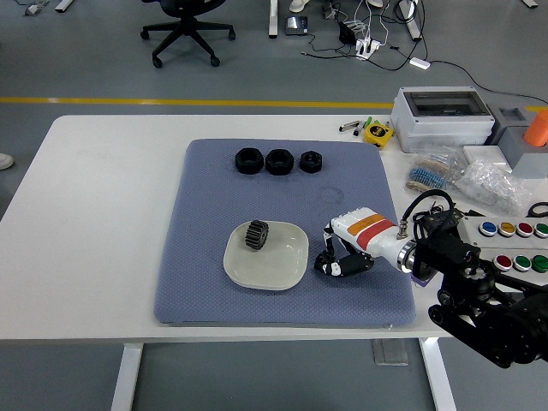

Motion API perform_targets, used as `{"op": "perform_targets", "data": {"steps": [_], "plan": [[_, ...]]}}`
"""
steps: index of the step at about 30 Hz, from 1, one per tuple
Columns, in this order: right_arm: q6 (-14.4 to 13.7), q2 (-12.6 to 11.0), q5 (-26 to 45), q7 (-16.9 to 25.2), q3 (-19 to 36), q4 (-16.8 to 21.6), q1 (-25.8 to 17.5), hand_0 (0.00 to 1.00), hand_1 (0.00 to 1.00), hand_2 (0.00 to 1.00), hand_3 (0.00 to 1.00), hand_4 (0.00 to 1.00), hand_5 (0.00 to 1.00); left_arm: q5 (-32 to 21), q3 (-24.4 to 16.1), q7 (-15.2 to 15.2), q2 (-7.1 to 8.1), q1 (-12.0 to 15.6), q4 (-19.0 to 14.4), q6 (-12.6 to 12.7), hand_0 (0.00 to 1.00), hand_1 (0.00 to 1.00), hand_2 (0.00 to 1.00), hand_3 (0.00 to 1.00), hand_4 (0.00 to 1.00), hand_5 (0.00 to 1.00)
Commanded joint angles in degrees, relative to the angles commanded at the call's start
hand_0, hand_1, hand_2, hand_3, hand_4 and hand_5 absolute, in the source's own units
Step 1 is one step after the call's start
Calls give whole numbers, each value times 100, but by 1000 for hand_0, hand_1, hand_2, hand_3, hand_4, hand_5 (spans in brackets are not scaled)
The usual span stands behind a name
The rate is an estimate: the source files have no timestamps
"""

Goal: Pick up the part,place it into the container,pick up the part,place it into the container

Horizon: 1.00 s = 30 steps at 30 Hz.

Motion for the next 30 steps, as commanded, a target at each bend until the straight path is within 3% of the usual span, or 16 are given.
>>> {"op": "perform_targets", "data": {"steps": [11,17,30], "plan": [[-29,-30,45,25,56,57,-5,2,2,66,237,767,537,-30,34,-4,2,9,0,13,619,619,683,752,776,746],[-62,-76,-43,14,224,280,13,2,2,65,241,772,534,-3,11,-5,9,21,0,13,619,619,683,751,775,747],[-103,242,-323,-34,401,924,208,2,2,65,238,789,514,74,-10,10,32,44,0,6,619,620,683,751,776,749]]}}
